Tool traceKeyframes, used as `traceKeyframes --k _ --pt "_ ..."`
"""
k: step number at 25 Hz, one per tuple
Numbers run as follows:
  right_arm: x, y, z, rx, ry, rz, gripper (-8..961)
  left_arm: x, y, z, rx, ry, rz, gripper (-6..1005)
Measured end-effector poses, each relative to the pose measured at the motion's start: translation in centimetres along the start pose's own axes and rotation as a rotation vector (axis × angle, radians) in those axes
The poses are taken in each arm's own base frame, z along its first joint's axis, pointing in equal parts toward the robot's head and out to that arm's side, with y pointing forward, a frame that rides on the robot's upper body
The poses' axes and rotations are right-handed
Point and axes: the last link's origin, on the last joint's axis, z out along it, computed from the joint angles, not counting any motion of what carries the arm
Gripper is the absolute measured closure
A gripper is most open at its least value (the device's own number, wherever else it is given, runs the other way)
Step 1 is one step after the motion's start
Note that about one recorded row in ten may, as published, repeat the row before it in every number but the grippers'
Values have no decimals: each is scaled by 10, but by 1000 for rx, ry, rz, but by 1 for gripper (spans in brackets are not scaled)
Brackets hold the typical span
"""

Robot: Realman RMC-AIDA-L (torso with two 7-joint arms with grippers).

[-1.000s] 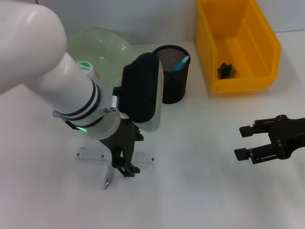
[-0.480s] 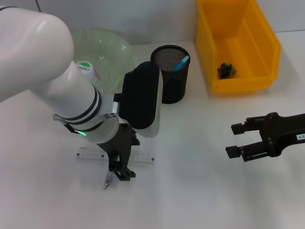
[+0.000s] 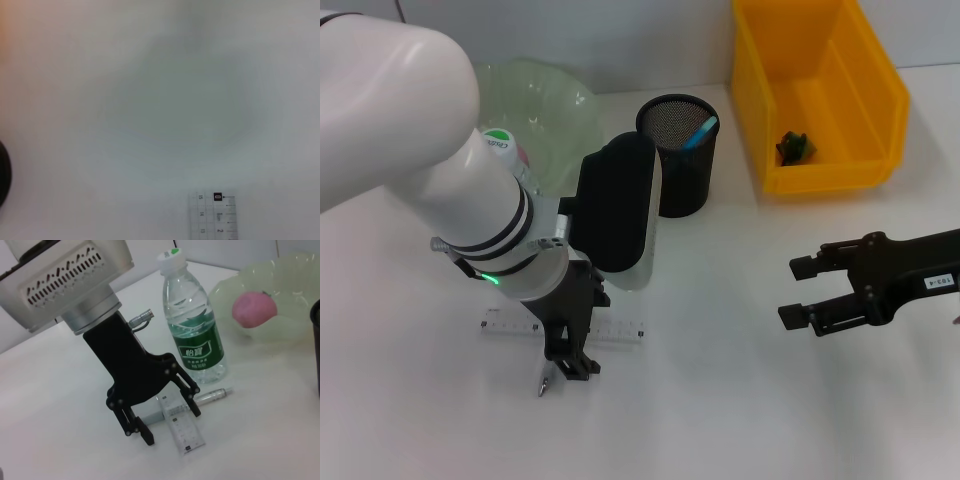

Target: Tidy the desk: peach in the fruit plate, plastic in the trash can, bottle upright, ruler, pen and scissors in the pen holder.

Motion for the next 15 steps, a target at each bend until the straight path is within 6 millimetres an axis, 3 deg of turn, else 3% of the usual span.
traceKeyframes --k 15 --pt "-9 -1 7 -11 -2 -18 135 0 4 2 -18 -15 20 199"
